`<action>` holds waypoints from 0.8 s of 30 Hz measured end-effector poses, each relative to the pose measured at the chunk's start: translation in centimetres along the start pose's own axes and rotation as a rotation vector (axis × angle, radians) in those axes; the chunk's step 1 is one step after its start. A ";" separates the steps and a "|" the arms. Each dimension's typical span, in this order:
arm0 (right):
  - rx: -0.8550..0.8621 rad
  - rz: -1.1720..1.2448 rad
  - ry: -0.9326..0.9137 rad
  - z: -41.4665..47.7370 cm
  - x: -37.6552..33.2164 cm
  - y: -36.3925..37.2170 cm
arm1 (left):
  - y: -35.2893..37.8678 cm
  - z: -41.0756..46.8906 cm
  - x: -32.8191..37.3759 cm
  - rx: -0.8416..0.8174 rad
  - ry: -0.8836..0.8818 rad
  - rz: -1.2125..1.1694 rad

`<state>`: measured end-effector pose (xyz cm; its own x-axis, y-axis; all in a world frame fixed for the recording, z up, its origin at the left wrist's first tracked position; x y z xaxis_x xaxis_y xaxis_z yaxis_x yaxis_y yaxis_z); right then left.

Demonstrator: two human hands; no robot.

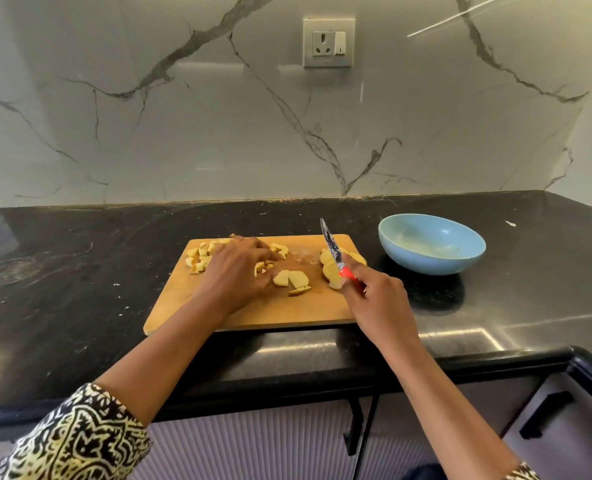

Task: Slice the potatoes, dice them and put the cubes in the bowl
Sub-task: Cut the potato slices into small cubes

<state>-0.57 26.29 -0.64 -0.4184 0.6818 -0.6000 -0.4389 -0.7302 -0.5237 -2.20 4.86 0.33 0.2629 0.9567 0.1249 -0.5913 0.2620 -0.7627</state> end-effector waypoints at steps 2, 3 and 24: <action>-0.001 0.053 0.050 0.1 0.6 0.1 | 1.1 0.0 1.0 -0.185 0.106 -0.015; -0.003 0.070 0.058 0.1 0.8 0.2 | 1.6 0.2 1.1 -0.269 0.130 0.002; -0.003 0.302 0.237 0.8 2.7 0.8 | 2.9 3.6 -0.4 -0.111 0.245 0.131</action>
<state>-2.64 27.54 -2.22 -0.3328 0.4075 -0.8504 -0.3219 -0.8967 -0.3037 -6.78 5.73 0.37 0.3739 0.9190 -0.1255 -0.5488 0.1101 -0.8287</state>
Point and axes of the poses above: each hand's wrist, its own z-axis towards the middle knuckle, its own y-axis out of the palm, x = y × z, the point moved 4 cm from there along z, towards the middle knuckle, and after that the axes turned 12 degrees about x, right-handed, at the moved point
